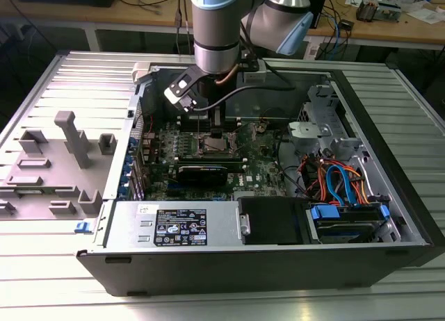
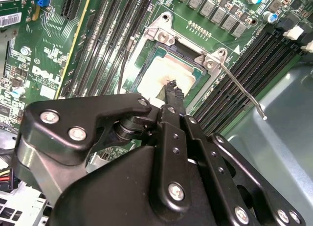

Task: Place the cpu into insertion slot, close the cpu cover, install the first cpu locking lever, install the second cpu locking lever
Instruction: 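Close the cpu cover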

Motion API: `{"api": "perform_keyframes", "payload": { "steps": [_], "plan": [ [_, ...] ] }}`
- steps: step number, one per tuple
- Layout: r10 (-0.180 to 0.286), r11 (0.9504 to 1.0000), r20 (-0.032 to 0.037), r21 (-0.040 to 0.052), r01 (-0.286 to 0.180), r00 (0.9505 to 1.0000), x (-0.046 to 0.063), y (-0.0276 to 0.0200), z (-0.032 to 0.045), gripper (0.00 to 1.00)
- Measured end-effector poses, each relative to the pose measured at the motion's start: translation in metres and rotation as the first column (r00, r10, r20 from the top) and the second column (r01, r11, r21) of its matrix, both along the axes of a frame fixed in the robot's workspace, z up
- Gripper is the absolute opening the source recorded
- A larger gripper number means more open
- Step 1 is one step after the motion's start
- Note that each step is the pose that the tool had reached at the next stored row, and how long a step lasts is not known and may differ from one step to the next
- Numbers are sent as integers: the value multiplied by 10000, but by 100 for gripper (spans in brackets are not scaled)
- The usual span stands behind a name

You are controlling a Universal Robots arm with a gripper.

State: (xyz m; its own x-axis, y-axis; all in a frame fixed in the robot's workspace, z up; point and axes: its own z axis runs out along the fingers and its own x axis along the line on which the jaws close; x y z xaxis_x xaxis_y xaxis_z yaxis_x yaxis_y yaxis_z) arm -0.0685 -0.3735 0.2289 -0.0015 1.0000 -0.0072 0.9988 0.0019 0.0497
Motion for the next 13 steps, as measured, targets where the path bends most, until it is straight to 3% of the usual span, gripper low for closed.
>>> {"api": "perform_keyframes", "payload": {
  "steps": [6, 9, 13],
  "plan": [
    [0, 10000, 0, 1, 0, 10000, 0, 0, 36, 11],
    [0, 10000, 0, 1, 0, 10000, 0, 0, 106, 11],
    [0, 10000, 1, 1, 0, 10000, 0, 0, 120, 11]
  ]
}}
